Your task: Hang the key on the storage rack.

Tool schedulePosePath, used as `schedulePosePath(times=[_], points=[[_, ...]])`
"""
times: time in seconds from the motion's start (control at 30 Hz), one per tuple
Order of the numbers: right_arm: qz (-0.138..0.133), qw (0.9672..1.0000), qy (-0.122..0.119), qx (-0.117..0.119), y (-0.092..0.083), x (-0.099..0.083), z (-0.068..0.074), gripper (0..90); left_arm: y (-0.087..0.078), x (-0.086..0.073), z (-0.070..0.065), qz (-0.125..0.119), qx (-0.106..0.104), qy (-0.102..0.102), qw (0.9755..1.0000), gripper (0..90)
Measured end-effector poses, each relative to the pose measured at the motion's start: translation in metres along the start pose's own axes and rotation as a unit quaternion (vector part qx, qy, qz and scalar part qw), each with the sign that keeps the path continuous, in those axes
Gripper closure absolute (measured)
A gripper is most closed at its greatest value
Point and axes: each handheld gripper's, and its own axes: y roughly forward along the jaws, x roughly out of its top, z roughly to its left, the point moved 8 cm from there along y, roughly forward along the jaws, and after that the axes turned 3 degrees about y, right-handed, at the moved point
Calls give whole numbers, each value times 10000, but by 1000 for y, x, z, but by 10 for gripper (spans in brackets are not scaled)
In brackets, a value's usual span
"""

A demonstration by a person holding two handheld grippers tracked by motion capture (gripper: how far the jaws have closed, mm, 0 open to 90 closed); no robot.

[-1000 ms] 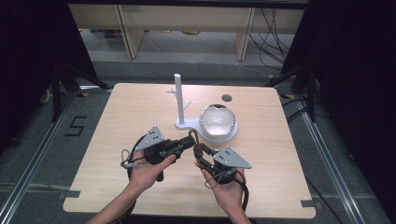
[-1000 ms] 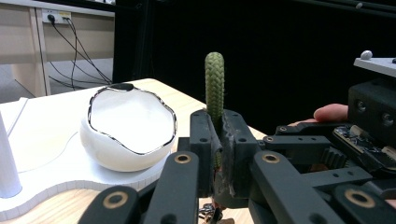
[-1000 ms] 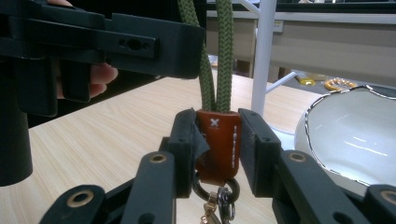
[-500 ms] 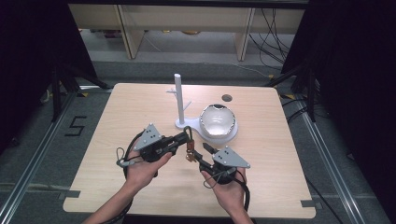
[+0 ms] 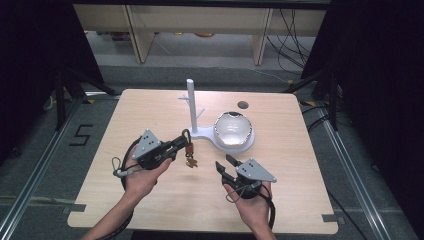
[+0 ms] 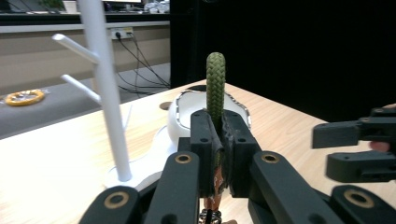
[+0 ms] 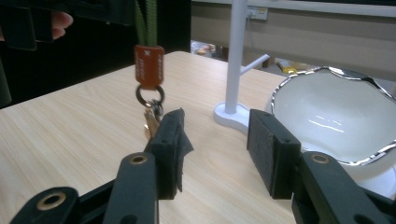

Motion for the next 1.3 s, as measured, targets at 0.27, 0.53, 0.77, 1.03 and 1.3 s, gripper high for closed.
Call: schedulePosePath(times=[0.27, 0.53, 0.77, 1.03, 1.3], points=[[0, 9999, 88, -142, -11, -3, -13, 574, -3, 0, 19, -28, 289, -12, 9996, 840], [16, 9993, 158, -352, -22, -9, -26, 573, -5, -1, 35, -3, 551, -20, 9985, 840], [63, 9987, 224, -461, -30, -15, -35, 571, -5, -3, 48, 67, 750, -2, 9972, 840], [9, 9979, 187, -613, -36, -20, -46, 567, -5, -3, 59, 80, 921, -16, 9957, 840], [-17, 9971, 387, -662, -40, -27, -51, 563, -1, -3, 70, 130, 1090, -16, 9940, 840]])
